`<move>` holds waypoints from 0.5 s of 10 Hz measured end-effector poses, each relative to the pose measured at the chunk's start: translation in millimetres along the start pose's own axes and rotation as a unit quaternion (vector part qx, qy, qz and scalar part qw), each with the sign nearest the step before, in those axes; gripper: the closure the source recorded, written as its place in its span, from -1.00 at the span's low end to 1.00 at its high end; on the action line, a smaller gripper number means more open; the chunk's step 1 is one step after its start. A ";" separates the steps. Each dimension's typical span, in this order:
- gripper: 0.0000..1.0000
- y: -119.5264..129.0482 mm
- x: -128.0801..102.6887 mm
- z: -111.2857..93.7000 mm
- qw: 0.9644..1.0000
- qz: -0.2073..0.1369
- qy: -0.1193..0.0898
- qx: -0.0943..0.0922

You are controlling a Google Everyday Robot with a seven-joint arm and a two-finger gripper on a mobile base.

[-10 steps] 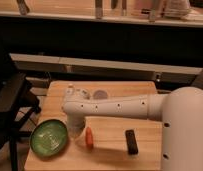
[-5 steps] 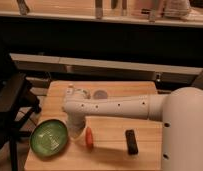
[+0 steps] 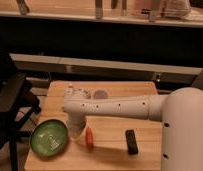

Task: Push the ceramic bowl across the table

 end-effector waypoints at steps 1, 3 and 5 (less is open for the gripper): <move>0.99 -0.2 0.3 -0.1 1.000 -0.001 -0.001 0.000; 0.99 -0.5 0.8 -0.5 1.000 -0.003 -0.002 0.001; 0.99 -0.9 1.4 -0.1 1.000 -0.006 -0.003 0.001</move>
